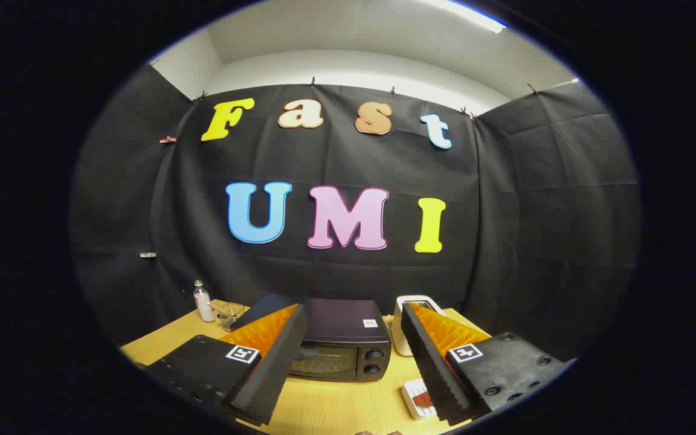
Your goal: Open the toaster oven, put the food inside, and close the toaster oven door.
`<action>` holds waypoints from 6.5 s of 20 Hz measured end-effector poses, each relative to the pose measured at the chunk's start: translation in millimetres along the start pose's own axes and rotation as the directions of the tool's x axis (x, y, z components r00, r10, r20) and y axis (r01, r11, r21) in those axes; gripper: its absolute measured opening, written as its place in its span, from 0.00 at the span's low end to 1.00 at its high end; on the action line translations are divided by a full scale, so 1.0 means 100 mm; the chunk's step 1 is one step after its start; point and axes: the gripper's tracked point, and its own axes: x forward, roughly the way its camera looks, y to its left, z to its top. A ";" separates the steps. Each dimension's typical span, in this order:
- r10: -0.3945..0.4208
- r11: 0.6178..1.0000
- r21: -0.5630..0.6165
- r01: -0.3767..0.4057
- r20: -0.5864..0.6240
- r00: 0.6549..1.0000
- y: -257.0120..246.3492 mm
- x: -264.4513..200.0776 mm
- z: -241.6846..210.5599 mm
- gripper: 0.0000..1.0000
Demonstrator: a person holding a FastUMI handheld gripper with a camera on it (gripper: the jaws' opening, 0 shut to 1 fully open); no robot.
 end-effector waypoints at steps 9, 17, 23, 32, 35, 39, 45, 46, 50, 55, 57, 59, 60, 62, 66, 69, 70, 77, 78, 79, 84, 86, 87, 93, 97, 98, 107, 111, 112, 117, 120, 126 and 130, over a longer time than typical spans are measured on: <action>0.037 0.999 -0.001 -0.037 -0.014 0.999 0.12 -0.01 -0.07 0.97; 0.047 0.999 0.003 -0.047 -0.035 0.998 0.07 0.15 -0.13 0.97; 0.051 0.999 0.017 -0.049 -0.089 0.995 0.03 0.42 -0.25 0.97; 0.089 0.996 0.045 -0.081 -0.211 0.973 0.33 0.87 -0.70 0.98; 0.102 0.994 0.064 -0.088 -0.253 0.962 0.53 1.02 -0.93 0.98; 0.126 0.992 0.070 -0.109 -0.315 0.941 0.81 1.16 -1.25 0.98; 0.141 0.990 0.060 -0.128 -0.381 0.914 1.10 1.30 -1.64 0.98; 0.136 0.991 0.055 -0.124 -0.397 0.908 1.13 1.31 -1.71 0.98; 0.109 0.994 0.022 -0.110 -0.409 0.906 1.20 1.32 -1.79 0.98; 0.090 0.995 0.070 -0.067 -0.422 0.902 1.18 1.40 -1.85 0.98; 0.061 0.998 0.052 -0.043 -0.418 0.906 1.17 1.38 -1.83 0.98; 0.054 0.998 0.045 -0.039 -0.413 0.909 1.17 1.40 -1.84 0.98; 0.056 0.998 0.048 -0.039 -0.416 0.908 1.18 1.37 -1.85 0.98; 0.064 0.998 0.046 -0.050 -0.417 0.906 1.18 1.31 -1.87 0.98; 0.084 0.996 0.055 -0.066 -0.433 0.898 1.18 1.09 -1.92 0.98; 0.093 0.995 0.073 -0.067 -0.453 0.887 1.17 0.86 -1.98 0.98; 0.093 0.995 0.069 -0.069 -0.463 0.882 1.17 0.78 -2.02 0.97; 0.093 0.996 0.037 -0.087 -0.528 0.844 1.15 0.31 -2.35 0.97; 0.094 0.995 0.031 -0.092 -0.543 0.835 1.16 0.25 -2.42 0.96; 0.096 0.995 0.030 -0.095 -0.559 0.823 1.15 0.17 -2.51 0.96; 0.093 0.996 0.050 -0.080 -0.638 0.764 1.06 -0.11 -2.86 0.98; 0.090 0.996 0.048 -0.077 -0.625 0.775 1.00 -0.15 -2.76 0.98; 0.086 0.996 0.045 -0.075 -0.617 0.782 0.93 -0.16 -2.69 0.98; 0.009 1.000 0.023 0.005 -0.549 0.836 0.22 -0.10 -2.08 0.98; -0.085 0.994 0.021 0.111 -0.513 0.854 -0.50 0.01 -1.76 0.98; -0.105 0.991 0.019 0.133 -0.512 0.852 -0.67 0.03 -1.73 0.98; -0.129 0.982 0.039 0.185 -0.575 0.808 -1.90 0.22 -2.08 0.98; -0.074 0.970 0.124 0.207 -0.664 0.744 -2.20 0.25 -2.50 0.98; -0.046 0.966 0.155 0.209 -0.688 0.725 -2.22 0.26 -2.61 1.00; 0.130 0.915 0.341 0.215 -0.754 0.643 -2.14 0.38 -3.08 0.99; 0.213 0.886 0.413 0.211 -0.767 0.605 -2.07 0.42 -3.19 0.97; 0.266 0.844 0.488 0.221 -0.739 0.618 -2.07 0.54 -3.14 0.44; 0.284 0.821 0.519 0.236 -0.731 0.620 -2.05 0.54 -3.06 0.28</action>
